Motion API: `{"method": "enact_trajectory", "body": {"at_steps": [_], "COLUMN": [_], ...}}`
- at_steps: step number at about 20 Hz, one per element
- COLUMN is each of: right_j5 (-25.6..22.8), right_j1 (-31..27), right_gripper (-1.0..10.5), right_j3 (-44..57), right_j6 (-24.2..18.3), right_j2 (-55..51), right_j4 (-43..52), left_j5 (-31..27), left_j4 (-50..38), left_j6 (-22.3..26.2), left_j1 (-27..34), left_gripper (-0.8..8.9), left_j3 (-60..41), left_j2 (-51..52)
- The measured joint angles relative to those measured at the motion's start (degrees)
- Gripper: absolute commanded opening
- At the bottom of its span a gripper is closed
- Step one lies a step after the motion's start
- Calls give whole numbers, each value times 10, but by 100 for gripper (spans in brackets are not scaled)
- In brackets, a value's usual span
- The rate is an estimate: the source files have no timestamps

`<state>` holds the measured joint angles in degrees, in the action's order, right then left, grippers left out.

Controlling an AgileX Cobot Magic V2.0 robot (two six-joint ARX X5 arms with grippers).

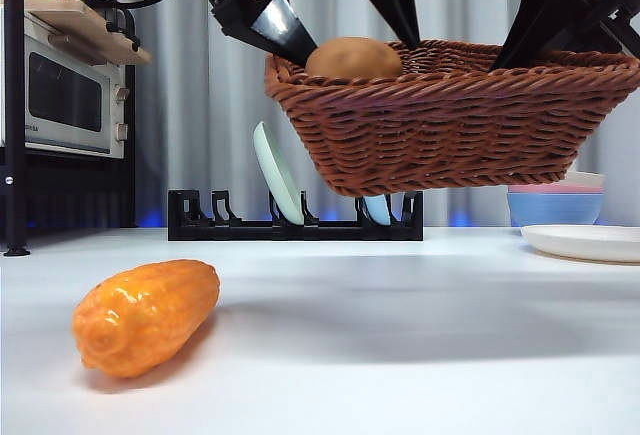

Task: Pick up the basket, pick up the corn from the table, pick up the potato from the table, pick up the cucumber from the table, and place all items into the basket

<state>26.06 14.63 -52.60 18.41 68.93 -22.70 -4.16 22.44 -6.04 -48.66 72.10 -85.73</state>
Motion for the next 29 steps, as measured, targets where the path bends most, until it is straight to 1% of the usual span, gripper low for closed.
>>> {"method": "enact_trajectory", "body": {"at_steps": [3, 5, 8, 10, 12, 15, 16, 17, 19, 21, 26, 29], "right_j5": [0, 0, 0, -1, -1, -1, -2, -2, -6, -12, -14, -14], "right_j1": [0, 0, 0, 0, 0, 0, 0, 0, 0, 0, 0, -6], "right_gripper": [-16, -16, -16, -16, -16, -16, -16, -16, -16, -16, -16, -16], "right_j3": [0, 0, 0, 0, 0, 0, 0, 0, 0, 0, 0, 0], "right_j6": [0, 0, 0, 0, 0, 0, 0, 0, 0, 0, 0, 0], "right_j2": [0, 0, 0, 0, 0, 0, 0, 0, 0, 0, 0, 0], "right_j4": [-3, -6, -7, -7, -7, -4, -2, 1, 0, 0, 0, 3], "left_j5": [-2, -2, -2, -2, -2, -2, -2, -2, -2, -6, -15, -15], "left_j4": [23, 47, 112, 180, 270, 406, 435, 445, 431, 398, 256, 212], "left_j6": [0, 0, 0, -2, -11, -47, -57, -68, -89, -106, -152, -163], "left_j1": [-2, -10, -18, -20, -21, -21, -21, -22, -29, -30, -29, -24], "left_gripper": [503, 503, 503, 502, 502, 502, 502, 502, 500, 499, 499, 499], "left_j3": [3, 27, 71, 84, 85, 83, 76, 64, 27, -27, -182, -220], "left_j2": [29, 65, 133, 181, 211, 214, 211, 211, 211, 211, 200, 156]}}
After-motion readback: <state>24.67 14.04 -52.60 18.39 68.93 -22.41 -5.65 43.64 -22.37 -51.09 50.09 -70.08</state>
